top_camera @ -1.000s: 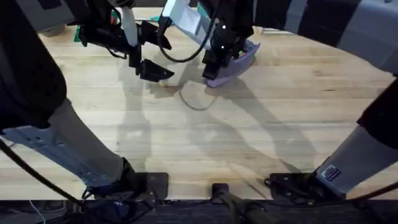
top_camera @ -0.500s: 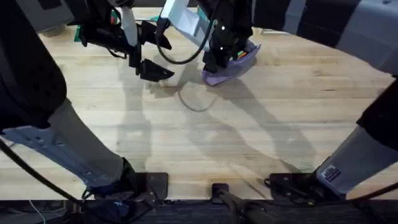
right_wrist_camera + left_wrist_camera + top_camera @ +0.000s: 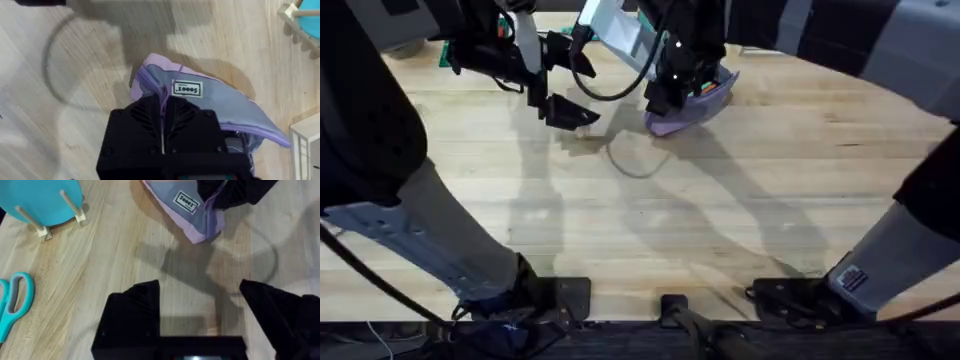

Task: Unzip the bag, pick up the pens from the table one at a time and place them inside, then zip the bag closed.

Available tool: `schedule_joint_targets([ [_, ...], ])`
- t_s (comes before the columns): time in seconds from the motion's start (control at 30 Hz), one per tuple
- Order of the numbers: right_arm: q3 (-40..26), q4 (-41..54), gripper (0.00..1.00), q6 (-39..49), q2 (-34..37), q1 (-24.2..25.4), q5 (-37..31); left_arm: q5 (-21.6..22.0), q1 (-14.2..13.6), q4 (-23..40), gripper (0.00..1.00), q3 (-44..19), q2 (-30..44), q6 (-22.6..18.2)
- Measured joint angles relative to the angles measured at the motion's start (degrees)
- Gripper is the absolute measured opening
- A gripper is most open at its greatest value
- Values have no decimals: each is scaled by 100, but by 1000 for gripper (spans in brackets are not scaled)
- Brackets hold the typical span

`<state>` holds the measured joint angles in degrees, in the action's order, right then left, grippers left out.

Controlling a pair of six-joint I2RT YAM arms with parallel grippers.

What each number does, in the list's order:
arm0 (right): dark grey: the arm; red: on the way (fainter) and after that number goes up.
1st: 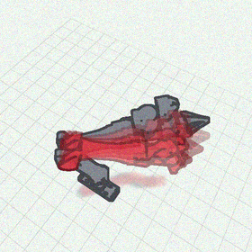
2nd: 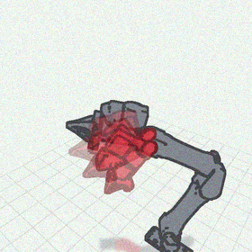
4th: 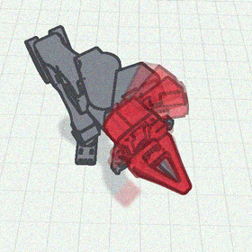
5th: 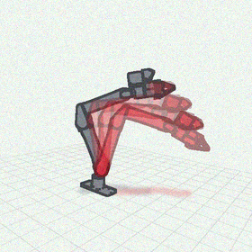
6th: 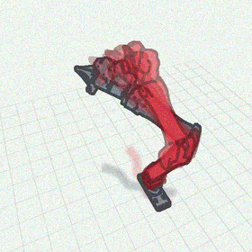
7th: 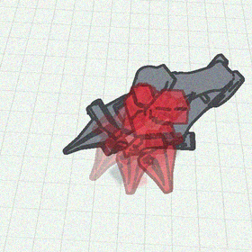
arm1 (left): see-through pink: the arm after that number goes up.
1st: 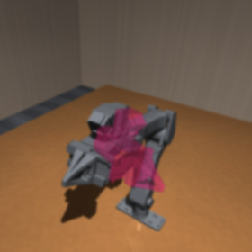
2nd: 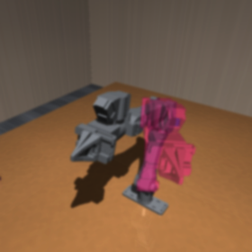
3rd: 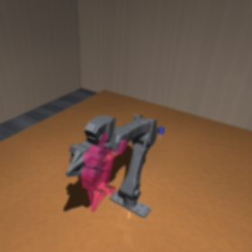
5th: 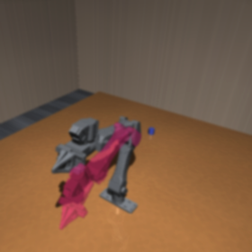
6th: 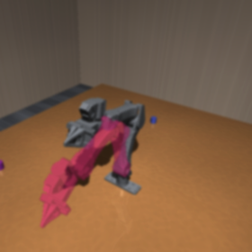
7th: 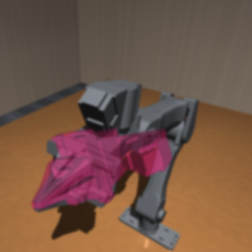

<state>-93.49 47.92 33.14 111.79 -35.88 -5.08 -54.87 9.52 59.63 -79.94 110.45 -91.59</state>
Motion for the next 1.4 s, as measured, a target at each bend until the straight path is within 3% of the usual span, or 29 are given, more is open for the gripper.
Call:
schedule_joint_targets([
  [0.37,-33,2,31,-58,-2,0,-2,-48,0,14,994,2,0,0],
  [1.03,-35,-127,32,-538,-374,39,-114,-1146,-18,62,994,2,0,4],
  [1.4,-35,-205,32,-1012,-627,66,-153,-1411,-381,62,993,2,0,2],
])
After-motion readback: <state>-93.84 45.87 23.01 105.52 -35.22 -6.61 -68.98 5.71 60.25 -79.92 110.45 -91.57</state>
